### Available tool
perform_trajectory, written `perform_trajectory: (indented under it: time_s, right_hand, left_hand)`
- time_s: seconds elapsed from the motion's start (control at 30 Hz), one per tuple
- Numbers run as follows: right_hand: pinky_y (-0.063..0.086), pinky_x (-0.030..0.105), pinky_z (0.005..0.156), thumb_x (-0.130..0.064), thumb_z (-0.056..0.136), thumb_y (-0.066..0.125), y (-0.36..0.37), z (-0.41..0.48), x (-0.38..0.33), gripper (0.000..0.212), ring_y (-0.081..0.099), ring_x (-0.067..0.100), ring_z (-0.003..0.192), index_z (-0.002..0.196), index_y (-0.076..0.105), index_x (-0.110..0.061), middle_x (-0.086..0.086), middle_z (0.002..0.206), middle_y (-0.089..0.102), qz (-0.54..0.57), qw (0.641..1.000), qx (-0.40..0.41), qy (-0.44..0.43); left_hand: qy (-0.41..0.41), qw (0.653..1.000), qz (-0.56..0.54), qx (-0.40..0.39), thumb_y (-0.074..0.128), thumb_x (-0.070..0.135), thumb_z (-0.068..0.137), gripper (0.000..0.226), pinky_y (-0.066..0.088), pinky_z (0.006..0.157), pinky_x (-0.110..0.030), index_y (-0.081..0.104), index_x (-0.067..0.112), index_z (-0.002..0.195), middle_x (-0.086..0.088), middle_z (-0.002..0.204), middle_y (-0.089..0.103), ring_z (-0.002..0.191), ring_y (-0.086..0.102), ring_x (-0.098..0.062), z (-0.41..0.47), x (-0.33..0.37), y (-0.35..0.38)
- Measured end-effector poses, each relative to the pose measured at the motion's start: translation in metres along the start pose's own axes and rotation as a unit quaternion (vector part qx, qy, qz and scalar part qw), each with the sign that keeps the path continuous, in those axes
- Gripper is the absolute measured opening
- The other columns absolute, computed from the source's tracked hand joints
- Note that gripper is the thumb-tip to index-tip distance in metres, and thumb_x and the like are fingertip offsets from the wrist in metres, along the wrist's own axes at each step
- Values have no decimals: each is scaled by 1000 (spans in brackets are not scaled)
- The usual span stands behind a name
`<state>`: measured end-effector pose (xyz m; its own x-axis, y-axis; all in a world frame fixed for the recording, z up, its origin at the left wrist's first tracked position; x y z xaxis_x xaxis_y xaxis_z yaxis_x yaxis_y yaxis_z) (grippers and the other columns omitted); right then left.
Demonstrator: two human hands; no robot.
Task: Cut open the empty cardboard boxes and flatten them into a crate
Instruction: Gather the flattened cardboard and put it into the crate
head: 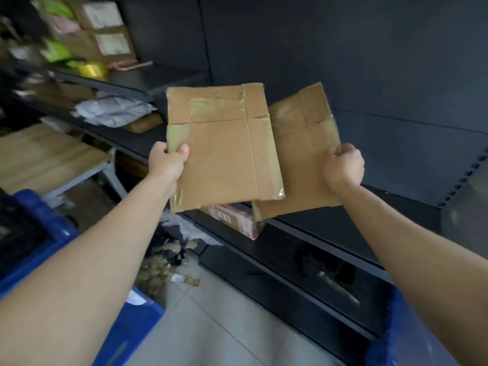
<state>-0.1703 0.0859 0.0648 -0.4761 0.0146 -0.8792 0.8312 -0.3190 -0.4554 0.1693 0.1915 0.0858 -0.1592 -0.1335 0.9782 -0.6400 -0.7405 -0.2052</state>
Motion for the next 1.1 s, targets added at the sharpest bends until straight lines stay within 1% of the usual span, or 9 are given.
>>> perform_trajectory:
  time_s: [0.17, 0.23, 0.3, 0.47, 0.6, 0.73, 0.8, 0.97, 1.1]
  right_hand:
    - [42, 34, 73, -24, 97, 41, 95, -83, -115, 21, 51, 21, 84, 105, 56, -12, -2, 87, 51, 56, 991, -74, -92]
    - [40, 31, 68, -22, 97, 40, 138, -123, -164, 16, 49, 20, 78, 94, 53, -13, -6, 76, 48, 86, 984, -104, -114]
    - [37, 29, 65, -22, 97, 40, 165, -150, -201, 20, 47, 18, 72, 80, 47, -15, -7, 71, 43, 108, 980, -123, -117]
    - [47, 36, 77, -23, 97, 42, 258, -250, -306, 29, 48, 20, 76, 68, 42, -19, -4, 73, 46, 164, 957, -198, -136]
    - [48, 42, 92, -25, 98, 44, 324, -316, -374, 27, 58, 27, 102, 109, 60, -7, 9, 108, 62, 170, 939, -253, -159]
    - [44, 32, 84, -21, 97, 43, 385, -362, -424, 28, 58, 30, 107, 112, 59, -3, 13, 110, 62, 154, 924, -287, -200]
    - [45, 35, 87, -19, 96, 43, 418, -377, -443, 32, 57, 33, 109, 118, 59, -1, 16, 116, 62, 137, 919, -306, -209]
    - [44, 38, 94, -18, 94, 46, 502, -403, -482, 34, 54, 34, 115, 123, 56, -5, 16, 126, 58, 101, 908, -347, -211]
    - [47, 42, 93, -17, 90, 48, 565, -415, -497, 34, 55, 36, 111, 121, 55, -5, 16, 123, 58, 56, 893, -381, -231]
  left_hand:
    - [15, 996, -18, 88, 58, 28, 92, 17, 47, 78, -38, 46, 22, 83, -1, 92, 56, 86, 54, -22, 26, 11, -161]
    - [24, 992, -27, 125, 57, 28, 93, 12, 47, 75, -36, 49, 20, 91, 0, 96, 58, 89, 55, -21, 37, 15, -234]
    - [28, 988, -20, 149, 56, 30, 93, 25, 46, 80, -38, 49, 13, 111, -3, 108, 57, 96, 55, -22, 43, 20, -284]
    - [40, 969, 6, 243, 54, 32, 94, 24, 46, 93, -45, 50, 13, 108, -7, 114, 58, 103, 56, -28, 54, 26, -452]
    - [27, 947, 12, 319, 56, 33, 93, 34, 44, 89, -39, 51, 12, 120, -4, 114, 56, 102, 54, -24, 59, 26, -560]
    - [16, 926, 10, 377, 58, 31, 93, 37, 43, 87, -36, 50, 10, 122, -2, 108, 54, 99, 52, -21, 65, 14, -638]
    - [8, 915, 1, 403, 59, 27, 92, 38, 42, 81, -33, 49, 8, 124, -1, 107, 54, 97, 52, -20, 72, 5, -666]
    - [-24, 880, 44, 472, 59, 26, 92, 44, 38, 84, -31, 44, 9, 129, -2, 115, 51, 102, 48, -19, 100, -11, -725]
    - [-63, 844, 111, 521, 58, 26, 92, 52, 37, 88, -31, 38, 7, 136, -10, 131, 50, 117, 49, -27, 125, -31, -754]
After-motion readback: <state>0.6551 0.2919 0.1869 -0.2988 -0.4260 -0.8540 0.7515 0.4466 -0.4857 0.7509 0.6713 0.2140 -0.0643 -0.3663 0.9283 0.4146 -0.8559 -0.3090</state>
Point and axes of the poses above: each hand's wrist, its own z-axis towards the middle knuckle, its own y-axis out of the palm, x = y × z, the point moved 4 cm from there along z, towards the middle knuckle
